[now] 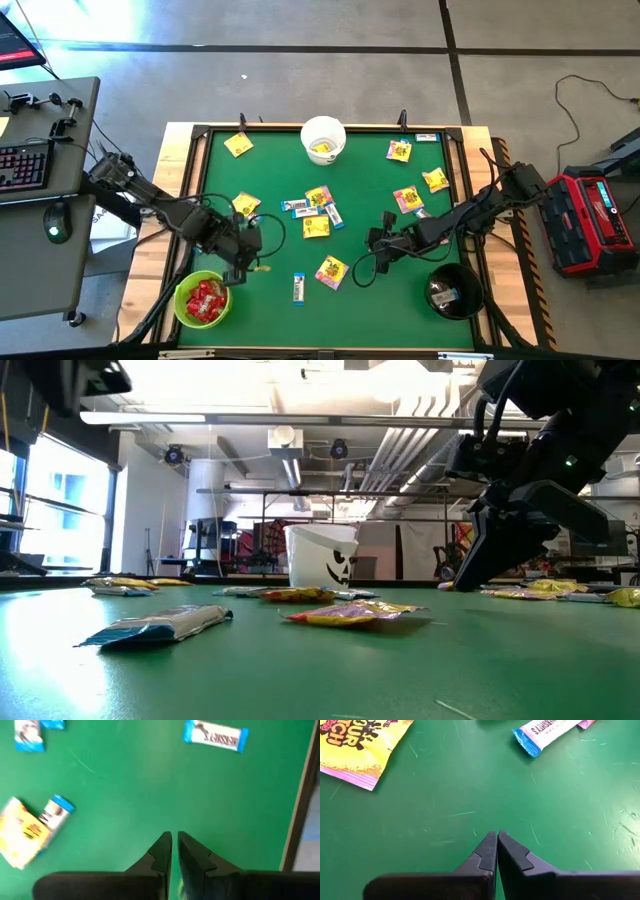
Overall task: Sort candy by brand, put in halloween buckets
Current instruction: Put the white candy into the black bucket
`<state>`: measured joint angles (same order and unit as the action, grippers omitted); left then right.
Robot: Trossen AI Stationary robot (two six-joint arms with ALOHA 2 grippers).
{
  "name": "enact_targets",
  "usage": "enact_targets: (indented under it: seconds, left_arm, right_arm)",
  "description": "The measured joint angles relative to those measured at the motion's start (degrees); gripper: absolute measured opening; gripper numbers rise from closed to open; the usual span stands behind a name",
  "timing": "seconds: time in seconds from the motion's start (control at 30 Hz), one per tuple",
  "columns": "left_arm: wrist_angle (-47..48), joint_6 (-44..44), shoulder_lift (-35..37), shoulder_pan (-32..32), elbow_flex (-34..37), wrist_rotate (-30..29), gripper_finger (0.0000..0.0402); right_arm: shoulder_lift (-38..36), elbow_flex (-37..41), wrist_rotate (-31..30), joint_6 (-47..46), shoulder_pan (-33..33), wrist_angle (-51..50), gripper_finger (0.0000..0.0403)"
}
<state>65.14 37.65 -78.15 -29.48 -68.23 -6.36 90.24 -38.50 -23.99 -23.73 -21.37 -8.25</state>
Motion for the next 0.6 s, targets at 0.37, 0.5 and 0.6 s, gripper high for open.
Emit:
enact_targets:
  seconds: [0.37,0.5,0.6]
  left_arm:
    - [-14.1,-14.2,0.0,5.6,0.0,-6.4,0.0021]
    - [-19.5,-19.5,-0.1,7.1,0.0,-6.5,0.0021]
    - [-22.5,-22.3,-0.1,8.1,0.0,-7.1,0.0021]
  right_arm:
    - [0.0,0.0,-2.6,-0.8,0.0,1.1,0.0002]
    - [0.0,0.0,-2.7,-0.7,0.0,1.9,0.0002]
    - [0.0,0.0,-2.7,-0.2,0.0,2.8,0.0002]
